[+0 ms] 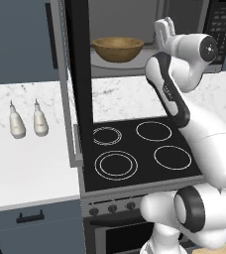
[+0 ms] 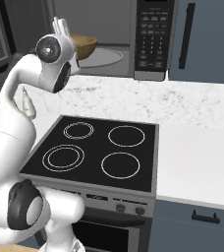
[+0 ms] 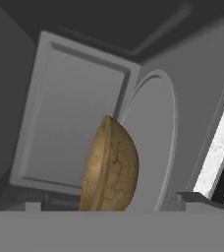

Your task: Open the microwave, place the bowl with waffle inside the microwave, then close the microwave door and turn it on.

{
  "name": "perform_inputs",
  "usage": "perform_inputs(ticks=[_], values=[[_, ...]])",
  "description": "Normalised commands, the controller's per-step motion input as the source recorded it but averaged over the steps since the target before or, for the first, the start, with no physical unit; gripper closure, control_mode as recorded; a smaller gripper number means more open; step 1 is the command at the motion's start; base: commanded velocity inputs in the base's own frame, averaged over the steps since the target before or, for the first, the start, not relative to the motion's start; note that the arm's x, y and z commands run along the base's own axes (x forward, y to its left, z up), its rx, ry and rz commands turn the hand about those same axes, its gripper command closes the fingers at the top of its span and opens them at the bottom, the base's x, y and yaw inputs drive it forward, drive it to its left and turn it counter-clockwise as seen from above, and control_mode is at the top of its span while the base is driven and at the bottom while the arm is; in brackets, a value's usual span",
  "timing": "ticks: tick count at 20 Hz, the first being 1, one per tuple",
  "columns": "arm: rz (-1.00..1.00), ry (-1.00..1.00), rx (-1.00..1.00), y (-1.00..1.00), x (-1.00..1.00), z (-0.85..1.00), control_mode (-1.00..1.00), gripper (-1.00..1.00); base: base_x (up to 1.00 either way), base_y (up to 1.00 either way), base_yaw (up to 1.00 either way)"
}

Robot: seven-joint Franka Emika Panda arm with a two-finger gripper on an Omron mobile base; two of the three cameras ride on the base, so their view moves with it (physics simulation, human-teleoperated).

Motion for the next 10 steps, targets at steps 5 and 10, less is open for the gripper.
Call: perform_inputs(ticks=[5,10], values=[[0.00,-0.04,-0.11,-0.01,-1.00,0.10,-1.00,-1.00,0.00,0.00,0.00],[0.00,-0.02,-0.12,0.03,-1.00,0.09,-1.00,-1.00,0.00,0.00,0.00]])
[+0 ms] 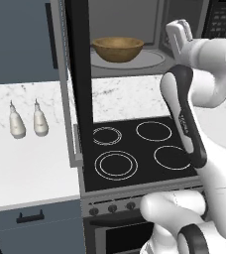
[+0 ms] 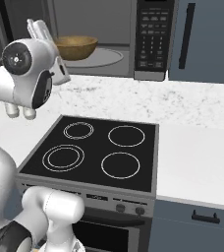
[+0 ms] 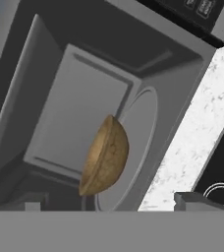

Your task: Open the microwave, place the bowl with waffle inside the microwave, then close the microwave door and turn it on.

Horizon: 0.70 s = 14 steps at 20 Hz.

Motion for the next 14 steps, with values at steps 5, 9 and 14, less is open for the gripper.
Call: perform_inputs(ticks=[5,9,14], values=[[0.00,-0.03,-0.16,0.22,-1.00,0.02,-1.00,-1.00,0.00,0.00,0.00],[0.01,0.00,-0.10,0.05,-1.00,0.36,-1.00,-1.00,0.00,0.00,0.00],[0.01,0.02,-0.07,-0.02,-1.00,0.29,-1.00,-1.00,0.00,0.00,0.00]])
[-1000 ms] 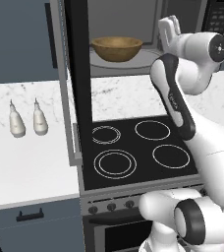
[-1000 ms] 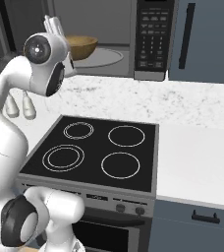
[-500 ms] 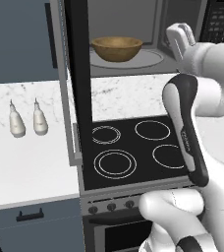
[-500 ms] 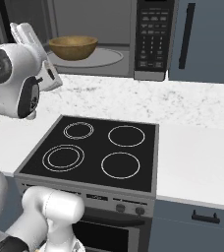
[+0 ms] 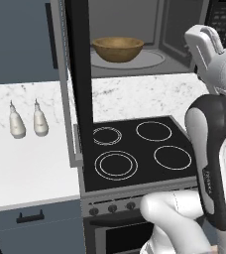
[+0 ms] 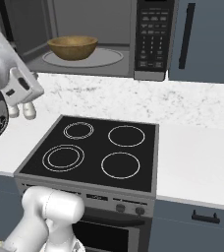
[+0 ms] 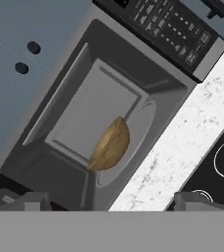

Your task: Open the microwave, place the bowl with waffle inside the microwave, then close the microwave door and turn it on.

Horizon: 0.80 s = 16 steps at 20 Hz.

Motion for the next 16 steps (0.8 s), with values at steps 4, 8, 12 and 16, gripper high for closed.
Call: perform_inputs(ticks=[4,8,12,16], values=[[0.00,0.06,-0.20,0.35,-1.00,0.02,-1.00,-1.00,0.00,0.00,0.00],[0.00,0.07,-0.16,0.23,-1.00,0.02,-1.00,-1.00,0.00,0.00,0.00],[0.00,0.02,-0.10,0.00,-1.00,0.01,-1.00,-1.00,0.00,0.00,0.00],[0.00,0.03,-0.16,0.03,-0.97,0.01,-1.00,-1.00,0.00,0.00,0.00]])
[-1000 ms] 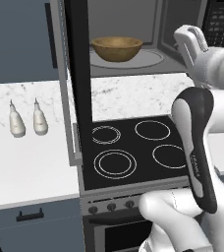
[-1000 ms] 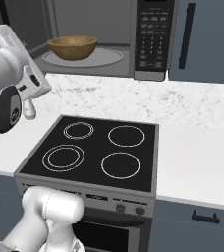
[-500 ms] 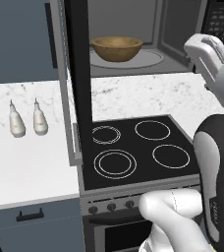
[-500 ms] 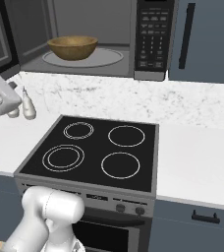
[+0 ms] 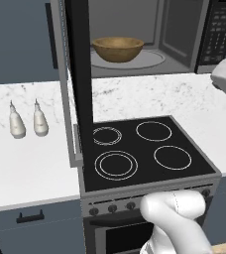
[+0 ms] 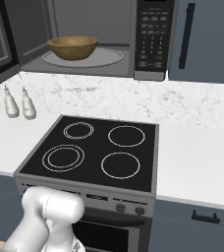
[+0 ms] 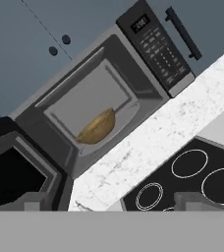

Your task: Open the microwave, place the bowl with waffle inside the microwave, then close the microwave door and turn it on.

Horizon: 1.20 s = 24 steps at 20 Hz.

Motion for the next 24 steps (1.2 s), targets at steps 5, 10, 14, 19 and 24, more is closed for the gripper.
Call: perform_inputs(ticks=[5,10,14,19,24], values=[[0.10,0.00,-0.16,0.46,-0.50,0.00,-1.00,-1.00,0.00,0.00,0.00],[0.00,-0.02,-0.17,0.63,-0.52,0.00,-1.00,-1.00,0.00,0.00,0.00],[0.00,0.00,-0.10,0.44,-0.12,0.00,-1.00,-1.00,0.00,0.00,0.00],[0.00,0.00,-0.07,0.36,0.02,-0.01,-1.00,-1.00,0.00,0.00,0.00],[0.01,-0.06,-0.13,0.57,0.14,-0.20,-1.00,-1.00,0.00,0.00,0.00]])
